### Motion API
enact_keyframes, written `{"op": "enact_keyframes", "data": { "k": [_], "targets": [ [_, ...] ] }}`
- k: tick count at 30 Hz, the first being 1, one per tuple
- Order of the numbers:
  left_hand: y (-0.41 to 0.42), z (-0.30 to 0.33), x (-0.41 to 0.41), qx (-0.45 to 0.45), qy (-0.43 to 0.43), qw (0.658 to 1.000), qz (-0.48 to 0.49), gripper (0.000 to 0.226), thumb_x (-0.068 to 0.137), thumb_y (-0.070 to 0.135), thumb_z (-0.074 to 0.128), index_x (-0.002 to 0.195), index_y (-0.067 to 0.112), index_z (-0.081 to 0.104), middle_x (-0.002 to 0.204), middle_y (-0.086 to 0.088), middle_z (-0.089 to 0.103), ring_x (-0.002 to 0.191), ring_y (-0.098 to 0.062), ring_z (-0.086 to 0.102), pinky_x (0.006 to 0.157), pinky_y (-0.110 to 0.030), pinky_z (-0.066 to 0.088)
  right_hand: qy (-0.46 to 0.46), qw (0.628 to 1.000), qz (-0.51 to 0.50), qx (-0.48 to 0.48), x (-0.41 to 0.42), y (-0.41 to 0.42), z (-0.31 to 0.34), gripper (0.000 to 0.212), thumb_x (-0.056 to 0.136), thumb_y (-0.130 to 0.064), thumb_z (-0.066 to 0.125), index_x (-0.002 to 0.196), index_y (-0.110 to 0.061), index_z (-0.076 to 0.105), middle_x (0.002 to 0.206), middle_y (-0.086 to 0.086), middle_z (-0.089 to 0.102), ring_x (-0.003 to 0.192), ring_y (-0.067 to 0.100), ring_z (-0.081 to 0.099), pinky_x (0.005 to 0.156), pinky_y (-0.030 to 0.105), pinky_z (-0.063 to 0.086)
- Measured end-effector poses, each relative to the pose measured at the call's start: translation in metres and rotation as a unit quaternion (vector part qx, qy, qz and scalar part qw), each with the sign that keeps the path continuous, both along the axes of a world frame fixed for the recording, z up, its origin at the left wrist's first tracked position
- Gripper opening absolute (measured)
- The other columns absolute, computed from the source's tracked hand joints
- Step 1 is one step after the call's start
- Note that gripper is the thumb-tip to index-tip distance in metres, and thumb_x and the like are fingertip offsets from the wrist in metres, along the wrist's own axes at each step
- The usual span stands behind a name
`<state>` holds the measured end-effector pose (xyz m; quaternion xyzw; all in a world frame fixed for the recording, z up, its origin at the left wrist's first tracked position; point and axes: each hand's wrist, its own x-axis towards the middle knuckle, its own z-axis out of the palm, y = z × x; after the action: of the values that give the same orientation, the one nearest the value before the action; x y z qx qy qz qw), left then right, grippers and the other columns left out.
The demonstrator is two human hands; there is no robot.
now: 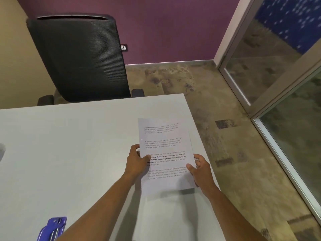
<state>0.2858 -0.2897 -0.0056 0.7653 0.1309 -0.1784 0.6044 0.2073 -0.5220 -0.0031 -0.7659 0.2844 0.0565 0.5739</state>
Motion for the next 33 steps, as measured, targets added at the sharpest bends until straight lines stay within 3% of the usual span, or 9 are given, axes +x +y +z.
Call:
{"op": "enact_keyframes", "data": {
  "k": [3, 7, 9, 14, 16, 18, 22, 27, 33],
  "targets": [
    [-0.013, -0.012, 0.027, 0.026, -0.018, 0.999, -0.005, 0.045, 0.087, 0.01, 0.068, 0.125, 0.019, 0.046, 0.095, 0.009, 0.065, 0.077, 0.002, 0.064, 0.054, -0.009, 0.048, -0.007, 1.0, -0.012, -0.012, 0.031, -0.011, -0.014, 0.032, 0.089, 0.0, 0.062, 0.109, -0.024, 0.055, 0.106, 0.001, 0.073, 0.086, -0.001, 0.069, 0.067, 0.013, 0.053],
    [-0.033, -0.027, 0.06, 0.064, -0.057, 0.996, -0.015, 0.049, 0.086, 0.01, 0.069, 0.129, 0.017, 0.047, 0.09, 0.013, 0.061, 0.076, 0.005, 0.058, 0.053, -0.003, 0.043, -0.01, 0.999, -0.034, -0.008, 0.066, -0.025, -0.03, 0.032, 0.089, 0.004, 0.062, 0.107, -0.022, 0.056, 0.11, 0.008, 0.072, 0.095, 0.02, 0.069, 0.085, 0.037, 0.057],
    [-0.043, -0.034, 0.075, 0.071, -0.067, 0.995, -0.018, 0.048, 0.087, 0.009, 0.068, 0.13, 0.016, 0.047, 0.089, 0.015, 0.059, 0.075, 0.007, 0.057, 0.052, 0.0, 0.042, -0.013, 0.999, -0.04, -0.021, 0.084, -0.034, -0.036, 0.03, 0.089, 0.004, 0.062, 0.108, -0.019, 0.056, 0.109, 0.009, 0.071, 0.094, 0.024, 0.068, 0.085, 0.041, 0.057],
    [-0.06, -0.043, 0.113, 0.097, -0.084, 0.991, -0.04, 0.051, 0.089, 0.006, 0.063, 0.134, 0.018, 0.043, 0.101, 0.01, 0.06, 0.079, 0.0, 0.059, 0.051, 0.0, 0.042, -0.034, 0.995, -0.059, -0.071, 0.127, -0.05, -0.045, 0.028, 0.088, -0.002, 0.064, 0.108, -0.019, 0.057, 0.105, 0.004, 0.069, 0.087, 0.017, 0.066, 0.064, 0.021, 0.051],
    [-0.063, -0.045, 0.125, 0.109, -0.094, 0.989, -0.043, 0.053, 0.088, 0.006, 0.064, 0.135, 0.018, 0.042, 0.107, 0.006, 0.06, 0.085, -0.011, 0.06, 0.053, -0.002, 0.042, -0.04, 0.993, -0.047, -0.105, 0.141, -0.052, -0.046, 0.031, 0.088, -0.001, 0.065, 0.116, -0.013, 0.059, 0.108, 0.006, 0.069, 0.09, 0.019, 0.065, 0.066, 0.021, 0.052],
    [-0.065, -0.047, 0.134, 0.119, -0.103, 0.987, -0.042, 0.054, 0.087, 0.008, 0.066, 0.135, 0.017, 0.042, 0.112, 0.002, 0.062, 0.089, -0.013, 0.059, 0.059, -0.005, 0.041, -0.054, 0.99, -0.037, -0.122, 0.152, -0.051, -0.045, 0.036, 0.088, 0.002, 0.063, 0.122, -0.007, 0.058, 0.116, 0.011, 0.068, 0.099, 0.024, 0.065, 0.08, 0.033, 0.056],
    [-0.069, -0.049, 0.146, 0.159, -0.123, 0.978, -0.065, 0.051, 0.086, 0.013, 0.068, 0.13, 0.014, 0.044, 0.118, -0.006, 0.065, 0.088, -0.016, 0.06, 0.058, -0.012, 0.042, -0.055, 0.978, -0.006, -0.202, 0.161, -0.05, -0.046, 0.051, 0.087, 0.003, 0.062, 0.136, -0.004, 0.05, 0.129, 0.019, 0.058, 0.12, 0.032, 0.054, 0.099, 0.041, 0.048],
    [-0.074, -0.048, 0.157, 0.216, -0.148, 0.96, -0.101, 0.041, 0.085, 0.008, 0.065, 0.121, 0.007, 0.047, 0.118, -0.013, 0.064, 0.101, -0.031, 0.063, 0.068, -0.031, 0.046, -0.04, 0.961, 0.027, -0.271, 0.164, -0.051, -0.05, 0.047, 0.091, -0.002, 0.062, 0.137, -0.002, 0.052, 0.125, 0.021, 0.052, 0.119, 0.036, 0.049, 0.1, 0.039, 0.043],
    [-0.076, -0.047, 0.165, 0.234, -0.143, 0.955, -0.113, 0.041, 0.085, 0.015, 0.068, 0.121, 0.008, 0.049, 0.12, -0.013, 0.062, 0.105, -0.031, 0.062, 0.075, -0.036, 0.049, -0.035, 0.948, 0.061, -0.312, 0.173, -0.055, -0.053, 0.043, 0.092, -0.002, 0.059, 0.135, -0.001, 0.053, 0.125, 0.02, 0.054, 0.119, 0.035, 0.049, 0.1, 0.044, 0.044]
  ]
}}
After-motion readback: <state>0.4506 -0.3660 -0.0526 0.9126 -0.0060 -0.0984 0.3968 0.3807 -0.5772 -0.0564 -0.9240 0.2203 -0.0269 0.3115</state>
